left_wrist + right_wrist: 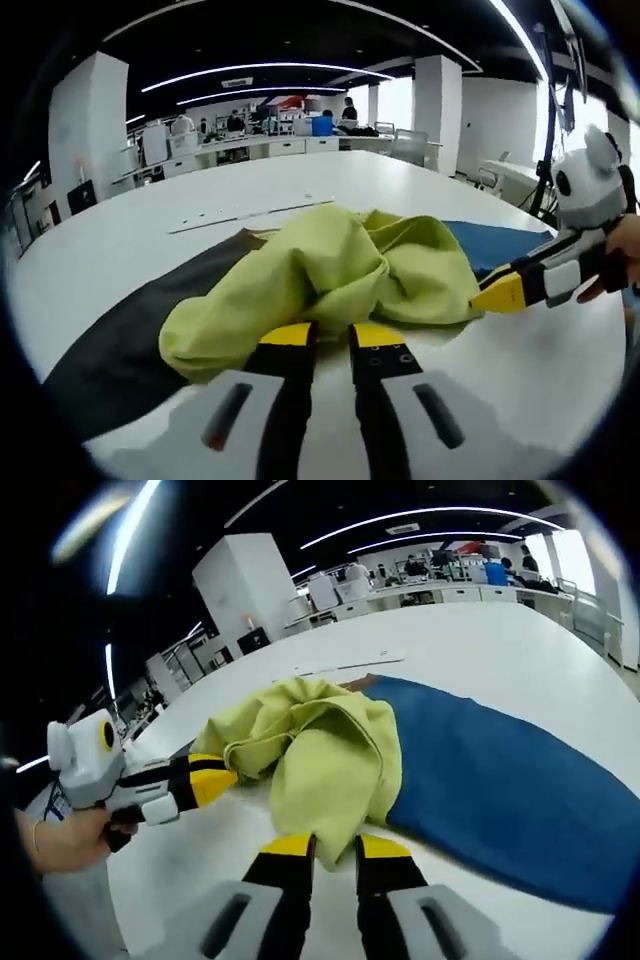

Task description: Fold the garment on the visible template until the final outline fits inside the template.

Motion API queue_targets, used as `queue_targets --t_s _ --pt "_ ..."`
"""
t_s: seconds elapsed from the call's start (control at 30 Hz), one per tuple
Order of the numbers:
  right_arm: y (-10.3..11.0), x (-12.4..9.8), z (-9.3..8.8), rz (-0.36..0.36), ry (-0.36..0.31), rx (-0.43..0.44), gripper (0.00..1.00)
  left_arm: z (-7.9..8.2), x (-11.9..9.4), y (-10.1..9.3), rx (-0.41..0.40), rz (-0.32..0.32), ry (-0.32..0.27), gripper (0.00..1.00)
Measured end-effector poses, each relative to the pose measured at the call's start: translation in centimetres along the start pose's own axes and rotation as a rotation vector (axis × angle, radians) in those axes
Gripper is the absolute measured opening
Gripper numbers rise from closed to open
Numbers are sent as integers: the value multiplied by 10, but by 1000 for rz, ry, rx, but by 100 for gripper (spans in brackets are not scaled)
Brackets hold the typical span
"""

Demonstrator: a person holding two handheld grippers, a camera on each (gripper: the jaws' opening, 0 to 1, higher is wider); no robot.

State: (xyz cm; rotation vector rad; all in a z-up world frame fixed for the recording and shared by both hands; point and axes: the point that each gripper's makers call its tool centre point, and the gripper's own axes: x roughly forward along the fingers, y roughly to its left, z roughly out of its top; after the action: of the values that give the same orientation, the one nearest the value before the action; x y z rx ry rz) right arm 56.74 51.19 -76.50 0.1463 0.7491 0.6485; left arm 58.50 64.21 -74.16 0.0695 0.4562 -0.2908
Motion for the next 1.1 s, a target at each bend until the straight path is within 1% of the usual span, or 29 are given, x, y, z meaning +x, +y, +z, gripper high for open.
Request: queue_targets --t_s 0.13,0.23,0.3,0.33,0.4,0.43,0.47,0.57,0.63,0.8,0.87,0.97,1.1 --pt "0 1 1 -2 -10 10 12 0 3 -3 -22 -9 -1 13" --pt "0 1 1 -2 -14 21 11 0 4 0 -30 3 1 11" --pt "0 2 2 -3 -17 28 10 2 5 4 -36 11 -2 9" --pt "-1 2 2 -3 -18 30 9 3 5 6 -41 8 -3 5" --pt "-1 3 2 -5 -20 42 6 5 5 8 -25 -1 3 1" --pt "0 3 2 3 -21 56 2 5 4 9 -24 -4 10 0" --pt "-1 4 3 8 -21 70 0 5 3 10 -24 -8 15 0" --pt "-1 2 4 6 -25 67 0 4 0 11 -17 -18 30 0" --pt "-1 -1 7 11 -34 67 0 6 -5 11 -17 -27 38 0" --pt "-1 -13 13 6 -51 47 0 16 -19 12 -22 -41 31 0" --pt "-1 -18 15 6 -51 47 0 18 -26 13 -10 -44 35 0" --pt "0 -27 15 1 -42 34 0 21 -38 13 -2 -69 33 0" --pt "-1 -37 14 -16 -25 11 0 24 -53 18 9 -70 34 0"
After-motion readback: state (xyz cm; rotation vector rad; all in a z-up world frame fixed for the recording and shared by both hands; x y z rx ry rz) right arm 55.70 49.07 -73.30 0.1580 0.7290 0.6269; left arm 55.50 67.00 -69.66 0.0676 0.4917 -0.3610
